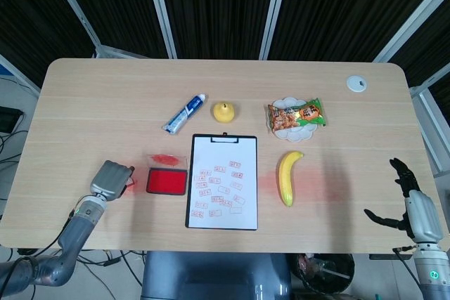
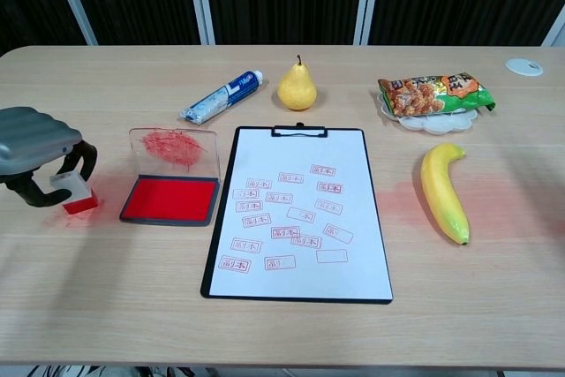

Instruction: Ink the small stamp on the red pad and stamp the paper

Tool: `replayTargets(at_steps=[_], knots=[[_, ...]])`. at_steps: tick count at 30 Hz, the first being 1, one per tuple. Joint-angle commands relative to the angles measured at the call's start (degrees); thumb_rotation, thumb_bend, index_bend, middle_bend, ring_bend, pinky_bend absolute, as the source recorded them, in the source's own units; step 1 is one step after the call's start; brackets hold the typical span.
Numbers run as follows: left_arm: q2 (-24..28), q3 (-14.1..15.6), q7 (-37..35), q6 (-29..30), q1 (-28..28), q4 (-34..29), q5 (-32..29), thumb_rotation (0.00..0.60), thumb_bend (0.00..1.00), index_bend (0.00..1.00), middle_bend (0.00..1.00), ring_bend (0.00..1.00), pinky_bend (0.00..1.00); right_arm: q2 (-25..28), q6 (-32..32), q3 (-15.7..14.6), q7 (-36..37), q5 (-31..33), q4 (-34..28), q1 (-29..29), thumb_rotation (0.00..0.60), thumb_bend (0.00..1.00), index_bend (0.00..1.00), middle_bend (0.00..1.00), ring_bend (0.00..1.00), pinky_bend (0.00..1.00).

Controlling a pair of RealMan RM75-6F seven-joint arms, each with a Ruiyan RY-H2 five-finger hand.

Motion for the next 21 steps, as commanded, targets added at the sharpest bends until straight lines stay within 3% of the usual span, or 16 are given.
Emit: replayTargets(at_steps=[1, 21], knots=[[0.18, -0.03, 0.26, 0.11, 0.04, -0.25, -0.13, 0.6, 0.4, 0.42, 0.53, 0.83, 0.97, 0.01, 0.01, 0.0, 0.03, -0.02, -0.01, 0.0, 0.6, 0.12, 0.01, 0.0, 0.0, 0.22], [0.91, -0.11, 2.2, 0.33, -0.03, -1.86, -1.33, 0.6, 0.37, 0.39, 0.51, 0.83, 0.97, 0.03, 0.05, -0.02, 0.06, -0.06, -0.15, -0.03, 0.6, 0.12, 0.01, 0.0, 0.0, 0.22]])
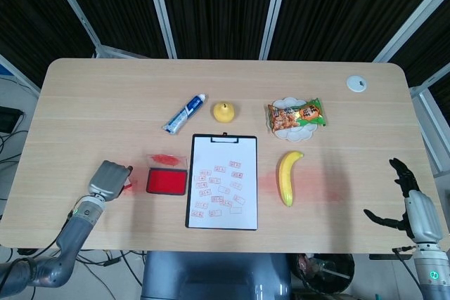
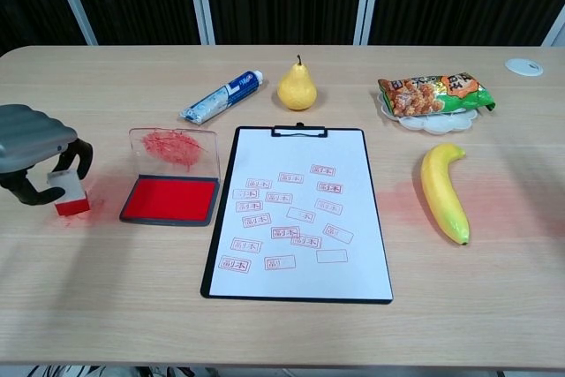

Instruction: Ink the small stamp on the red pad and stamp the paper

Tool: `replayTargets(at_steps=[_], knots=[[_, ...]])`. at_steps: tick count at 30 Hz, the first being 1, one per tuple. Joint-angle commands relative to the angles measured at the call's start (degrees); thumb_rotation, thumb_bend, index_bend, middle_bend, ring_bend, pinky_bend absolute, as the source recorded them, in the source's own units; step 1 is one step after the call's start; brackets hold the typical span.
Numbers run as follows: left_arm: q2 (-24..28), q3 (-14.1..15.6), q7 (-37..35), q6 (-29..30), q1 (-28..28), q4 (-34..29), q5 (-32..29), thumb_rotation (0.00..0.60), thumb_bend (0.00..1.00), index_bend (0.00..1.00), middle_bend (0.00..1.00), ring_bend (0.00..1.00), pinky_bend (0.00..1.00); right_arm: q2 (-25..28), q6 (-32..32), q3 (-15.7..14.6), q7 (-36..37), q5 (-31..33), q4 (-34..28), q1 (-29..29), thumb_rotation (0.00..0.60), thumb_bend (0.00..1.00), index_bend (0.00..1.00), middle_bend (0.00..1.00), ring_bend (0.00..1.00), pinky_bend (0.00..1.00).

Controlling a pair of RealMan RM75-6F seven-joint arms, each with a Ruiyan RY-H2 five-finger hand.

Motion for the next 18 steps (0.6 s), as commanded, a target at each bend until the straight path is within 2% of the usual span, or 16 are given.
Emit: replayTargets(at_steps=[1, 18], knots=[[0.07, 0.05, 0.19, 0.02, -0.02, -0.17, -0.09, 0.6, 0.37, 0.39, 0.51, 0.83, 0.97, 0.01, 0.0, 0.0, 0.02, 0.01, -0.01, 0.0, 0.6, 0.12, 0.01, 0.0, 0.0, 0.22], [0.56, 0.68, 1.75, 0.66, 0.25, -1.32, -1.19, 0.6, 0.28, 0.34, 0.45, 0.83, 0.97, -0.01, 0.25, 0.02, -0.02, -0.07, -0.11, -0.11, 0.6, 0.12, 0.01, 0.0, 0.0, 0.22]])
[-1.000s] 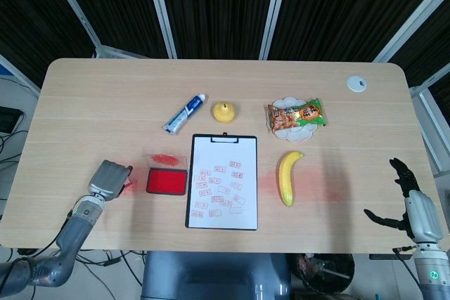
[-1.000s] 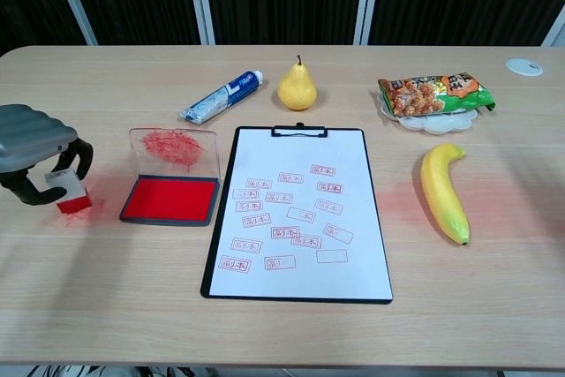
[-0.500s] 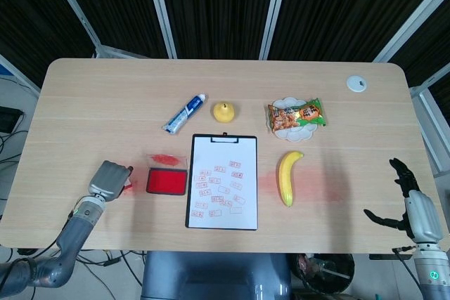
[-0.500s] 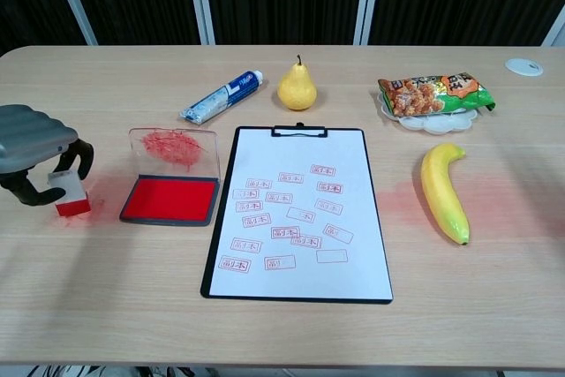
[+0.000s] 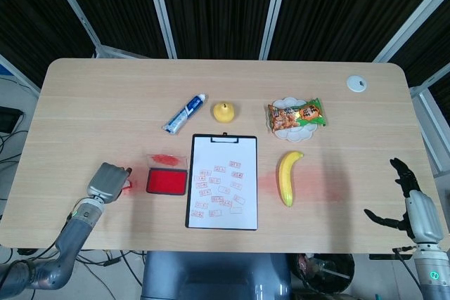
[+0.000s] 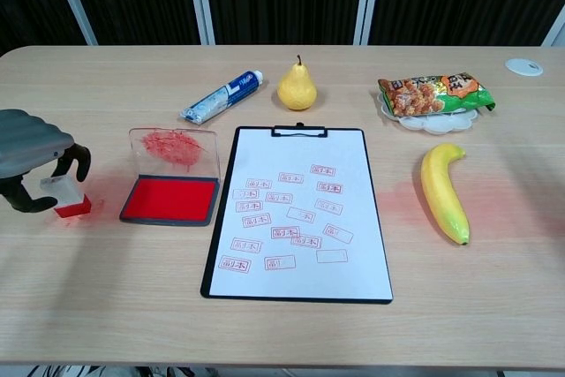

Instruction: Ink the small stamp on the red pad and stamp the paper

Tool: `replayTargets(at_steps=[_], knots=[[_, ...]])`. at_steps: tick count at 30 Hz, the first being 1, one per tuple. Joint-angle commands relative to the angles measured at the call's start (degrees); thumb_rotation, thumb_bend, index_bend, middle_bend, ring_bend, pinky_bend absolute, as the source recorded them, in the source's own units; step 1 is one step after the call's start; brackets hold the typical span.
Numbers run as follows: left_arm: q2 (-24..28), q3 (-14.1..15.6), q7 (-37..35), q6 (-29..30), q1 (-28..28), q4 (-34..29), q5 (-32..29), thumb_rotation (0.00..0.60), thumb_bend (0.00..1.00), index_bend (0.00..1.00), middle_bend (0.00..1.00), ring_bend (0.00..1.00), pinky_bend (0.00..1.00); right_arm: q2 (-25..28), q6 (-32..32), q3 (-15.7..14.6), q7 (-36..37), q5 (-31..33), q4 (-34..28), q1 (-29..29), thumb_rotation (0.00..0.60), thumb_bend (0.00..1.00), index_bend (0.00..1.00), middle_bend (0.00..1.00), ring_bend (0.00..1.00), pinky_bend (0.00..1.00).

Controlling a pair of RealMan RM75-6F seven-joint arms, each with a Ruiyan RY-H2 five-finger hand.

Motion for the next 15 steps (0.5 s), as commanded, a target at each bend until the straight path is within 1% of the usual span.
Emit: replayTargets(at_steps=[1, 5, 7, 9, 11, 13, 14, 15], knots=[[0.24, -0.03, 0.02, 0.53, 0.17, -0.32, 0.06, 0.6, 0.27, 0.33, 0.45, 0.83, 0.97, 0.02, -0.01, -0.02, -0.03, -0.02, -0.01, 0.0, 0.6, 0.12, 0.01, 0.0, 0.0, 0.22], [1.49, -0.76, -1.5, 2.66, 0.99, -2.06, 0.84, 0.6, 0.23, 0.31, 0.44, 0.83, 0.97, -0.01, 0.1, -0.05, -0.1, -0.18, 0.06, -0.02, 0.6, 0.12, 0.01, 0.0, 0.0, 0.22], [2.74, -1.2, -3.44, 4.24, 1.66, -3.62, 2.54, 0.6, 0.22, 0.3, 0.44, 0.81, 0.97, -0.05, 0.2, -0.05, -0.15, -0.27, 0.11, -0.04, 0.6, 0.12, 0.01, 0.0, 0.0, 0.22], [4.15, -1.43, -6.63, 6.55, 2.71, -4.89, 6.07, 0.6, 0.22, 0.29, 0.42, 0.76, 0.91, -0.09, 0.3, -0.08, -0.25, -0.35, 0.16, -0.07, 0.6, 0.12, 0.01, 0.0, 0.0, 0.22], [5.64, -1.45, -10.7, 9.53, 4.2, -5.92, 10.34, 0.6, 0.22, 0.26, 0.37, 0.66, 0.8, -0.16, 0.38, -0.13, -0.47, -0.5, 0.25, -0.06, 0.6, 0.12, 0.01, 0.0, 0.0, 0.22], [7.19, -1.28, -15.47, 13.59, 6.34, -6.68, 15.02, 0.6, 0.22, 0.17, 0.28, 0.49, 0.6, -0.25, 0.47, -0.22, -0.87, -0.74, 0.41, -0.05, 0.6, 0.12, 0.01, 0.0, 0.0, 0.22], [7.8, -1.14, -17.07, 15.33, 7.31, -6.93, 16.63, 0.6, 0.22, 0.14, 0.24, 0.42, 0.53, -0.31, 0.55, -0.25, -1.03, -0.9, 0.51, -0.03, 0.6, 0.12, 0.01, 0.0, 0.0, 0.22], [8.38, -0.93, -18.53, 16.96, 8.29, -7.17, 18.06, 0.6, 0.22, 0.1, 0.18, 0.31, 0.42, -0.39, 0.64, -0.29, -1.23, -1.08, 0.66, -0.01, 0.6, 0.12, 0.01, 0.0, 0.0, 0.22]])
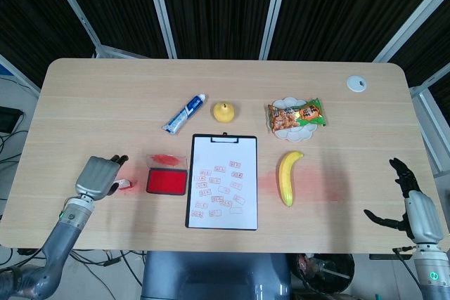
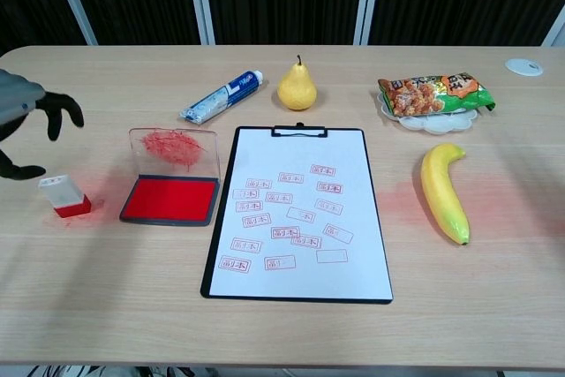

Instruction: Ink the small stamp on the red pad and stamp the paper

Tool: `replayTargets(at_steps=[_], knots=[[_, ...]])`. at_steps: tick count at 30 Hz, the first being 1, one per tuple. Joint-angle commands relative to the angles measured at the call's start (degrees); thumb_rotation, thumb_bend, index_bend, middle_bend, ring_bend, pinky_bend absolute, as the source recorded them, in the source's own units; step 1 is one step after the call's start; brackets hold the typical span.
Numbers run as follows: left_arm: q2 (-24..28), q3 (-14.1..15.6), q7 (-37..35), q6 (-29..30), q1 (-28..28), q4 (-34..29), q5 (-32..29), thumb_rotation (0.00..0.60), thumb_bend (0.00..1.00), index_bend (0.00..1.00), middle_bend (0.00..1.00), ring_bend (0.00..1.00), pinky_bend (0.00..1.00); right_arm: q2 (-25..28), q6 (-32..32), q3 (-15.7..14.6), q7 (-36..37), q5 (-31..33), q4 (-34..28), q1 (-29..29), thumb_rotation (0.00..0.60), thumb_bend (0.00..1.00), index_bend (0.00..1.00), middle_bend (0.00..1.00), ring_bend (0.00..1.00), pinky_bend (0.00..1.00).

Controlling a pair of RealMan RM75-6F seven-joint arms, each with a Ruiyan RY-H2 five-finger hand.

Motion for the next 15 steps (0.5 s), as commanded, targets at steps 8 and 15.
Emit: replayTargets(at_steps=[8, 15], knots=[[5.7, 2.43, -15.19, 19.06, 12.19, -0.23, 16.0, 0.6, 0.17, 0.0, 0.0, 0.0, 0.0, -0.7, 1.09, -0.4, -2.03, -1.45, 1.04, -0.04, 0.6, 0.12, 0.01, 0.0, 0.0, 0.22], [5.09, 3.93, -19.91, 25.46, 17.84, 4.51, 20.03, 0.6, 0.16, 0.0, 0.0, 0.0, 0.0, -1.24, 2.29, -0.67, -3.83, -2.63, 1.82, -0.22, 0.6, 0.12, 0.01, 0.0, 0.0, 0.22]])
